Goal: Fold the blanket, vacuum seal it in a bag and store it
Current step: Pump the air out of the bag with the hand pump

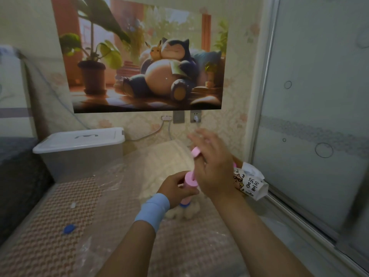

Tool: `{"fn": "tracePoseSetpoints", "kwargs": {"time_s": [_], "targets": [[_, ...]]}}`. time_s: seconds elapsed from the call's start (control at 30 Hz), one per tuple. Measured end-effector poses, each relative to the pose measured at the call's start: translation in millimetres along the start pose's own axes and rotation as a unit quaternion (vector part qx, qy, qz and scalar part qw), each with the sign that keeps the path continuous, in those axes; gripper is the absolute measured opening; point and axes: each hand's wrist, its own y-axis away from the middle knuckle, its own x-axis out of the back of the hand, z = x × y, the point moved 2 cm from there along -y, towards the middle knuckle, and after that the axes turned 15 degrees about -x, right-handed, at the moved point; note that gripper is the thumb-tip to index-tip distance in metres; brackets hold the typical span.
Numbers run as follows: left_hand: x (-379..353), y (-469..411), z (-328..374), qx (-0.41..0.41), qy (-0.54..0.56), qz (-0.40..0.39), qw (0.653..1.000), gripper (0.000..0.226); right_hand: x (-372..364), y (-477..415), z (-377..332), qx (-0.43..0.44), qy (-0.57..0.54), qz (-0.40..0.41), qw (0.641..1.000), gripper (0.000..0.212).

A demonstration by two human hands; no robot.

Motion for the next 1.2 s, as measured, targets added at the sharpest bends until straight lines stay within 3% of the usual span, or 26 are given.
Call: {"fn": "tracePoseSetpoints", "kwargs": {"time_s": [0.1, 0.13, 0.2, 0.27, 0.33, 0.4, 0.43, 0.5, 0.57, 0.6, 0.67, 0.73, 0.8, 0.87, 0.93, 1.0, 1.07, 1.13, 1.2], "targets": [[6.0, 2.5, 0.7, 0.011, 0.002, 0.018, 1.0, 0.029, -29.3, 18.1, 23.2, -0.078, 0.096, -0.248, 0.961, 0.047], [8.3, 3.0, 0.6, 0.012, -0.001, 0.02, 1.0, 0.028, -31.0, 17.8, 24.1, -0.077, 0.115, -0.277, 0.951, 0.048], [10.8, 3.0, -0.9, 0.004, 0.008, 0.019, 1.0, 0.03, -22.5, 7.9, 14.0, -0.041, 0.089, -0.234, 0.967, 0.046], [11.1, 1.9, -0.2, -0.001, 0.017, 0.012, 1.0, 0.039, -5.1, -8.8, -5.8, 0.014, 0.012, -0.096, 0.995, 0.038], [8.2, 0.7, 1.2, 0.0, 0.012, 0.001, 1.0, 0.044, 8.5, -19.4, -18.8, 0.053, -0.045, 0.023, 0.997, 0.033], [5.4, 0.0, 3.3, -0.003, 0.004, -0.005, 1.0, 0.039, 6.6, -15.9, -16.8, 0.05, -0.051, 0.059, 0.996, 0.034], [4.7, 0.5, 4.7, -0.005, -0.001, -0.008, 1.0, 0.036, -1.0, -8.6, -9.3, 0.033, -0.034, 0.043, 0.998, 0.035], [5.4, 1.6, 5.8, 0.001, -0.016, -0.003, 1.0, 0.03, -23.1, 11.0, 11.8, -0.029, 0.024, -0.081, 0.996, 0.039], [9.2, 2.6, 3.9, 0.018, -0.024, 0.011, 0.999, 0.027, -37.6, 22.2, 25.4, -0.079, 0.067, -0.222, 0.969, 0.044], [10.4, 3.3, 3.8, 0.021, -0.023, 0.012, 0.999, 0.028, -37.2, 21.4, 25.6, -0.077, 0.08, -0.246, 0.963, 0.047], [12.4, 3.6, 5.2, 0.015, -0.01, 0.01, 1.0, 0.03, -26.7, 9.1, 15.0, -0.023, 0.074, -0.192, 0.978, 0.045], [12.0, 3.4, 6.8, 0.012, 0.0, 0.005, 1.0, 0.037, -7.0, -8.0, -4.6, 0.03, 0.012, -0.066, 0.997, 0.037], [9.2, 3.7, 8.1, 0.014, 0.003, 0.0, 1.0, 0.041, 9.4, -17.1, -17.9, 0.066, -0.057, 0.037, 0.996, 0.031], [6.7, 3.1, 9.0, 0.015, -0.014, -0.011, 1.0, 0.041, 9.7, -12.5, -17.6, 0.076, -0.059, 0.077, 0.992, 0.031], [4.6, 4.5, 12.5, 0.011, -0.029, -0.019, 0.999, 0.036, -5.4, 2.6, -1.4, 0.037, -0.024, 0.033, 0.999, 0.036], [6.6, 5.3, 14.8, 0.019, -0.048, -0.003, 0.999, 0.03, -27.2, 16.1, 18.5, -0.04, 0.016, -0.113, 0.993, 0.042], [11.6, 7.0, 18.2, 0.033, -0.075, 0.016, 0.997, 0.027, -44.0, 26.8, 33.5, -0.086, 0.042, -0.246, 0.964, 0.048], [17.5, 7.9, 23.3, 0.026, -0.069, 0.032, 0.997, 0.029, -51.0, 30.2, 39.1, -0.11, 0.016, -0.298, 0.948, 0.055], [23.4, 8.2, 29.2, 0.026, -0.04, 0.05, 0.998, 0.035, -54.8, 31.8, 43.2, -0.146, -0.038, -0.309, 0.939, 0.079]]}}
